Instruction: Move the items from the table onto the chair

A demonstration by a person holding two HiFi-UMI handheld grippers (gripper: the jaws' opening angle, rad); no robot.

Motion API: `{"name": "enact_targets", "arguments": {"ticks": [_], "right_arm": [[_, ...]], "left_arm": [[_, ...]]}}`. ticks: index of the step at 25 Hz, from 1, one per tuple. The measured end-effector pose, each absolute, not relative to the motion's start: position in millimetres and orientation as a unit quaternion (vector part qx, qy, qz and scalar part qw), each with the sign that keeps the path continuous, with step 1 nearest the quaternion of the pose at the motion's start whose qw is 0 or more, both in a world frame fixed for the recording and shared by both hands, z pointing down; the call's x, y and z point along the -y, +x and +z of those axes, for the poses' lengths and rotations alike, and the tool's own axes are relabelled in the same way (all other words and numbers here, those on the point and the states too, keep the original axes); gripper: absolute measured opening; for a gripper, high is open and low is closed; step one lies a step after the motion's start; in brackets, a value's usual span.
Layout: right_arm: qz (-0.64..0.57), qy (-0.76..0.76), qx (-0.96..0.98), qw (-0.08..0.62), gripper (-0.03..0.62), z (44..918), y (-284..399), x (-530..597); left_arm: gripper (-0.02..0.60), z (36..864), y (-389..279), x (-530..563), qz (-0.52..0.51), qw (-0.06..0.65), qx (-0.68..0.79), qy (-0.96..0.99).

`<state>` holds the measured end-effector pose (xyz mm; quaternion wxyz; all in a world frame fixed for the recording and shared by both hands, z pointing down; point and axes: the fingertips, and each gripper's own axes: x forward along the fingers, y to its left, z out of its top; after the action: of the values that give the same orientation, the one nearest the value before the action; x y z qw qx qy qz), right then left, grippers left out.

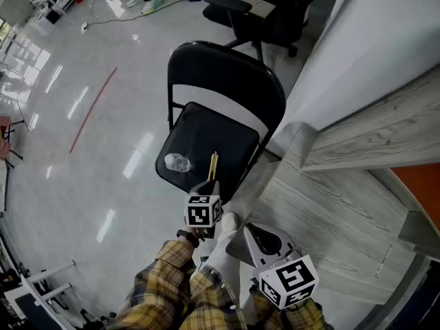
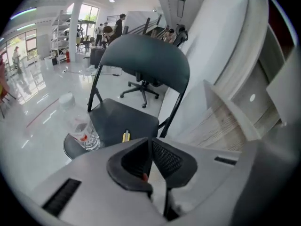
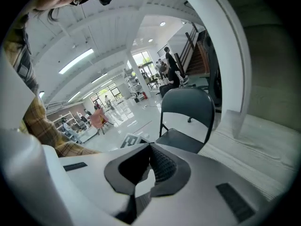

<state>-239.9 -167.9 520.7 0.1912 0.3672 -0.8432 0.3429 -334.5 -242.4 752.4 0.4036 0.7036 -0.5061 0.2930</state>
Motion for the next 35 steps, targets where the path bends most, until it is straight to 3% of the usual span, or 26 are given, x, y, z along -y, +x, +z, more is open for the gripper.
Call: {"name": "enact_targets", "arguments": {"ticks": [6,10,22,26,32,35], "right_arm": [[0.322,0.425,0.826,0.184,0.017,463.3,-149.1,109.8],[0.327,0.474,0.798,0.177,0.017,443.3,-61.2,50.1],[0.318,0.679,0.652,0.111,0.018,444.7,223.5,-67.7],[0.329,0.697,0.624,0.126,0.02,476.4,287.5,-96.2],[0.352,0.705,0.6,0.135,0.021,530.8,336.8,-113.9],[0.369,0.701,0.593,0.143,0.058,554.7,346.5,-116.8]], "left_arm": [[0.005,612.0,-280.9,233.3,0.257,0.329,0.488,0.767],[0.005,533.0,-211.6,189.9,0.234,0.292,0.465,0.802],[0.005,456.2,58.0,37.3,0.228,0.277,0.268,0.894],[0.005,462.3,78.4,4.3,0.251,0.268,0.259,0.893],[0.005,473.8,54.4,-7.2,0.265,0.293,0.298,0.869],[0.005,476.9,43.4,-8.9,0.275,0.298,0.319,0.857]]}}
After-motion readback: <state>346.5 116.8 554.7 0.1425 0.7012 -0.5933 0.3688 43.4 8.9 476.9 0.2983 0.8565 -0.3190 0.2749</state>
